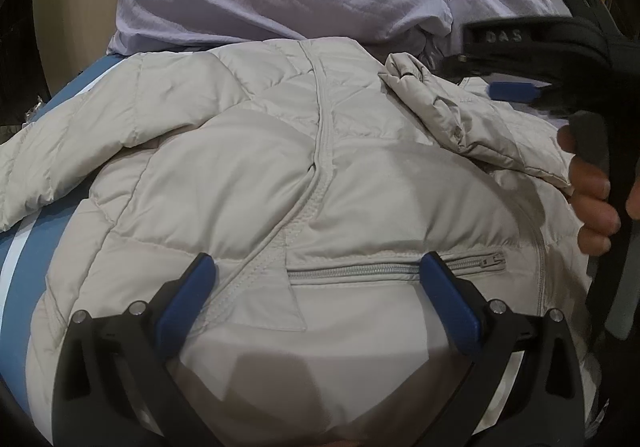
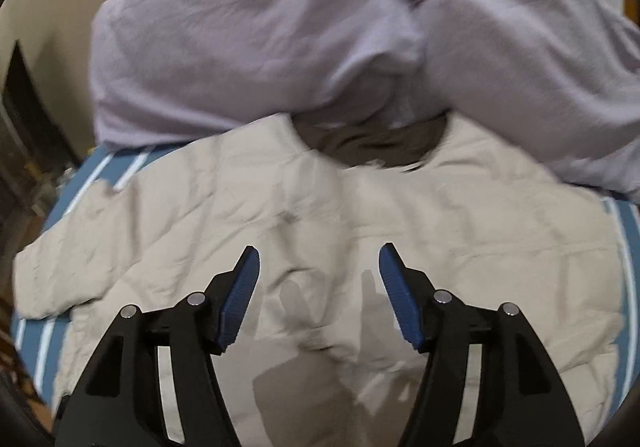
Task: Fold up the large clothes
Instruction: 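Carry the held sleeve across the jacket front and open the right tool, then reach the left tool to the other sleeve and grasp its cuff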
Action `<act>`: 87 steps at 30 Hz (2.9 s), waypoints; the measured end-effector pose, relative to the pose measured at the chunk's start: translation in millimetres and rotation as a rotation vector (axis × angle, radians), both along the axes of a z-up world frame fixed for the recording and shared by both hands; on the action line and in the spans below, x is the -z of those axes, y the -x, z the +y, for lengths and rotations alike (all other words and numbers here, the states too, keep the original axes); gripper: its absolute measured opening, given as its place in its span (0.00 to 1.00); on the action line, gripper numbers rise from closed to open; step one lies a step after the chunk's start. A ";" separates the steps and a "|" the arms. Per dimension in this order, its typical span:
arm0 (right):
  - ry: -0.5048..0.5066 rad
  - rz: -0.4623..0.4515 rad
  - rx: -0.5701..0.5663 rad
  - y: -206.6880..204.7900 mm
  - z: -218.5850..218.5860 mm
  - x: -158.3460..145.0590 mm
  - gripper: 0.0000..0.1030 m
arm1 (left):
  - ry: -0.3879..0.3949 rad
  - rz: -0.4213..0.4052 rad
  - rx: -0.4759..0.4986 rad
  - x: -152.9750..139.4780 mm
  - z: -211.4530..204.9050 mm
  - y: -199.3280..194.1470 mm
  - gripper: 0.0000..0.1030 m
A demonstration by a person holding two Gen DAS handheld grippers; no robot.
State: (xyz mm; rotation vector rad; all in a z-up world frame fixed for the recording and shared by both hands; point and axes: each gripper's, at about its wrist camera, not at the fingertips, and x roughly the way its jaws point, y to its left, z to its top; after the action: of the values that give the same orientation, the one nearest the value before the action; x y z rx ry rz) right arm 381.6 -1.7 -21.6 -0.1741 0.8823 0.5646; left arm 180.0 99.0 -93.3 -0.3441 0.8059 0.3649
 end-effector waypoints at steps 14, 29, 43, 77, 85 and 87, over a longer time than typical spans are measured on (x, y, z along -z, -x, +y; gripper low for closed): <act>0.162 -0.041 0.091 -24.1 -10.1 56.8 0.72 | -0.001 0.004 0.001 0.7 0.8 -0.7 0.98; 0.104 -0.018 0.092 -25.2 -11.1 63.0 0.79 | -0.003 0.007 0.000 0.1 -0.5 -1.9 0.98; 0.068 -0.015 0.096 -27.5 -16.1 66.9 0.86 | -0.035 -0.023 -0.033 -26.4 9.1 56.8 0.98; 0.067 -0.020 0.096 -25.4 -16.8 68.8 0.88 | 0.074 0.051 -0.596 4.8 300.3 203.1 0.76; 0.065 -0.020 0.099 -24.6 -17.4 68.8 0.88 | 0.125 0.021 -0.642 4.3 313.3 211.3 0.74; 0.064 -0.020 0.099 -24.7 -17.5 68.9 0.88 | 0.104 0.035 -0.621 3.9 309.5 204.5 0.60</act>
State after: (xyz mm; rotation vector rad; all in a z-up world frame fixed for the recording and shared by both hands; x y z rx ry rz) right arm 406.3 -19.3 -90.5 -0.1931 0.8852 0.4421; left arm -24.5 408.5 -97.2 -0.6887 0.7407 0.9127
